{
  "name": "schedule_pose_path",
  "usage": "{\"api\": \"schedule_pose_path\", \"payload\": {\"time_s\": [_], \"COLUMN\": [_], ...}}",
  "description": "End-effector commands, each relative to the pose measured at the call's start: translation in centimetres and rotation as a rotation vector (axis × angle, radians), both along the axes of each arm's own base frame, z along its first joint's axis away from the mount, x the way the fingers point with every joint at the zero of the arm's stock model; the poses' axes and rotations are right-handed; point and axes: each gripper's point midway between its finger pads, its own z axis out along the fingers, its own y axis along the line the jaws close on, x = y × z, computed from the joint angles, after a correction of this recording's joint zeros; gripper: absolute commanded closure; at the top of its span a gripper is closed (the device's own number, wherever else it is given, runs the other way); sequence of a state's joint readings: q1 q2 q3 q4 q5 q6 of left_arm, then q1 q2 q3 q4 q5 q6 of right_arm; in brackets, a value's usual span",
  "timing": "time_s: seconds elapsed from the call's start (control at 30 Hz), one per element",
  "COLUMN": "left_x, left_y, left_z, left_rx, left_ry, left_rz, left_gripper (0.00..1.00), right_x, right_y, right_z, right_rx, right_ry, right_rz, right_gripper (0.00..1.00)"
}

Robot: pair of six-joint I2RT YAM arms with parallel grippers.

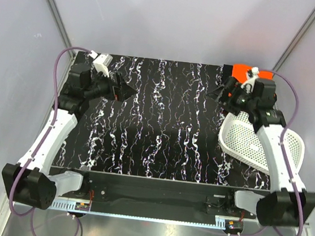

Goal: Fold and stack the t-shirts
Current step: Neatly place the folded tshirt to the corner, then reset both grippers

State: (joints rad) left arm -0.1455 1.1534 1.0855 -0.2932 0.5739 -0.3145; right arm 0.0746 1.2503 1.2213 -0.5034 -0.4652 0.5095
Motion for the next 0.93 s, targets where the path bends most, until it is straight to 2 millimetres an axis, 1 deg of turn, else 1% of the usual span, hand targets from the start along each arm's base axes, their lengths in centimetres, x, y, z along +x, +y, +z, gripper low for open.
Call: {"api": "schedule_pose_path", "payload": {"time_s": [0.0, 0.1, 0.17, 0.23, 0.37, 0.47, 0.77, 0.9], "left_x": [-1.0, -1.3, -1.4, -1.5, -1.7, -1.6, -1.6, -1.5], "left_y": [-0.6, -1.0, -1.2, -1.3, -1.6, -1.7, -1.3, -1.2], "left_z": [3.6, 3.9, 3.9, 4.2, 4.1, 4.0, 4.2, 4.2], "left_rx": [-0.039, -0.058, -0.065, -0.071, -0.088, -0.092, -0.097, -0.099], "left_ry": [-0.147, -0.151, -0.154, -0.167, -0.161, -0.157, -0.166, -0.166], "left_rz": [-0.052, -0.081, -0.089, -0.099, -0.118, -0.123, -0.110, -0.106], "left_gripper": [0.01, 0.01, 0.01, 0.01, 0.01, 0.01, 0.01, 0.01], "right_x": [-1.9, -2.6, -2.6, -2.6, -2.2, -2.1, -1.9, -2.0], "right_y": [-0.5, -1.6, -2.3, -2.4, -2.5, -2.5, -3.4, -3.5], "right_z": [5.5, 5.8, 5.4, 5.1, 4.6, 4.7, 5.0, 4.8], "right_rx": [0.086, 0.059, 0.017, -0.002, -0.003, -0.006, -0.052, -0.056], "right_ry": [-0.194, -0.232, -0.234, -0.230, -0.215, -0.216, -0.248, -0.244], "right_rz": [-0.058, -0.120, -0.141, -0.138, -0.147, -0.145, -0.178, -0.185], "right_gripper": [0.00, 0.00, 0.00, 0.00, 0.00, 0.00, 0.00, 0.00]}}
